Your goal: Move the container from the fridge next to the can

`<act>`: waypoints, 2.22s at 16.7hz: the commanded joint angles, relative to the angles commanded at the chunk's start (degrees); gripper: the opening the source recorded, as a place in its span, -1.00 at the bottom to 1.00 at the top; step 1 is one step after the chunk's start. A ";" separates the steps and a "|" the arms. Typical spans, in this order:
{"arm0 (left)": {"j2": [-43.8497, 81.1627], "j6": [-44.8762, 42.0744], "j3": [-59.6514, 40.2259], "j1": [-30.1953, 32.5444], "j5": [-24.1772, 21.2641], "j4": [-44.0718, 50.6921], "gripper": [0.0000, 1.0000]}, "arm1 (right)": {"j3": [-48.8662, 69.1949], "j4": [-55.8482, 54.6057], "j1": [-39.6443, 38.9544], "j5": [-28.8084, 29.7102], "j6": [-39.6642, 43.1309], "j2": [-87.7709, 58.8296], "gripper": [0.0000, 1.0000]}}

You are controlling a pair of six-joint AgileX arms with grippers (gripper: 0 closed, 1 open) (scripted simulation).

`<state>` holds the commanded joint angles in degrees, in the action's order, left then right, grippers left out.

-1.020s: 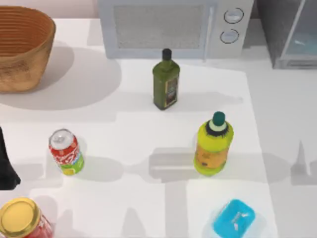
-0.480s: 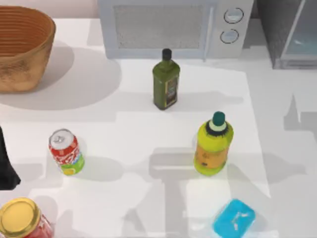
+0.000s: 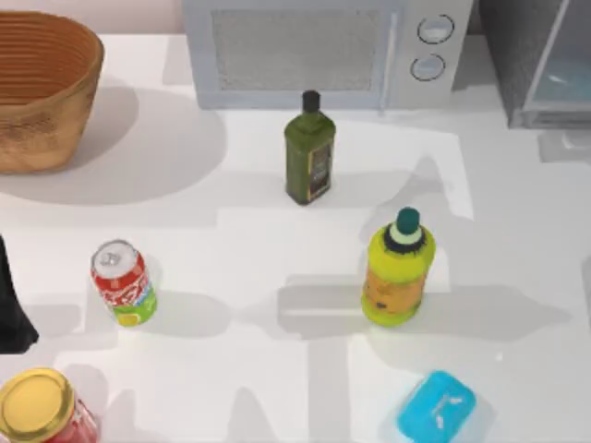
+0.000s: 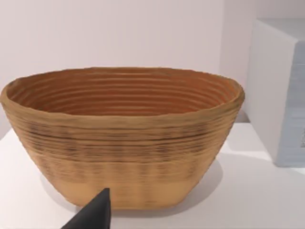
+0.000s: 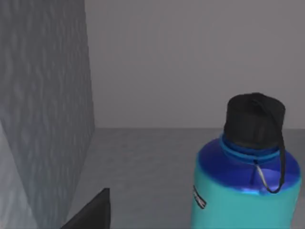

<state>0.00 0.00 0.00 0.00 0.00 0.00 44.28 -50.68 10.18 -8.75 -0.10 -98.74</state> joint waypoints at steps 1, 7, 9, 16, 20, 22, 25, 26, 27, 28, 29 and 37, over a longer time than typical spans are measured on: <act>0.00 0.00 0.00 0.00 0.00 0.00 1.00 | 2.08 -2.39 0.47 -0.43 0.03 -4.86 1.00; 0.00 0.00 0.00 0.00 0.00 0.00 1.00 | 9.92 -11.37 2.25 -2.03 0.16 -21.50 1.00; 0.00 0.00 0.00 0.00 0.00 0.00 1.00 | 10.39 -11.90 2.37 -2.10 0.17 -22.28 1.00; 0.00 0.00 0.00 0.00 0.00 0.00 1.00 | 12.34 -10.94 1.99 -1.75 0.16 -23.39 1.00; 0.00 0.00 0.00 0.00 0.00 0.00 1.00 | 20.08 -7.76 1.44 -1.11 0.15 -27.83 1.00; 0.00 0.00 0.00 0.00 0.00 0.00 1.00 | 24.01 -5.99 1.14 -0.76 0.15 -29.96 1.00; 0.00 0.00 0.00 0.00 0.00 0.00 1.00 | 26.89 -4.66 0.89 -0.50 0.15 -31.57 1.00; 0.00 0.00 0.00 0.00 0.00 0.00 1.00 | 26.89 -4.66 0.89 -0.50 0.15 -31.57 1.00; 0.00 0.00 0.00 0.00 0.00 0.00 1.00 | 26.89 -4.66 0.89 -0.50 0.15 -31.57 1.00; 0.00 0.00 0.00 0.00 0.00 0.00 1.00 | 26.89 -4.66 0.89 -0.50 0.15 -31.57 1.00; 0.00 0.00 0.00 0.00 0.00 0.00 1.00 | 26.89 -4.66 0.89 -0.50 0.15 -31.57 0.85; 0.00 0.00 0.00 0.00 0.00 0.00 1.00 | 26.89 -4.66 0.89 -0.50 0.15 -31.57 -0.36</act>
<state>0.00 0.00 0.00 0.00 0.00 0.00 71.17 -55.34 11.07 -9.25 0.04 -130.31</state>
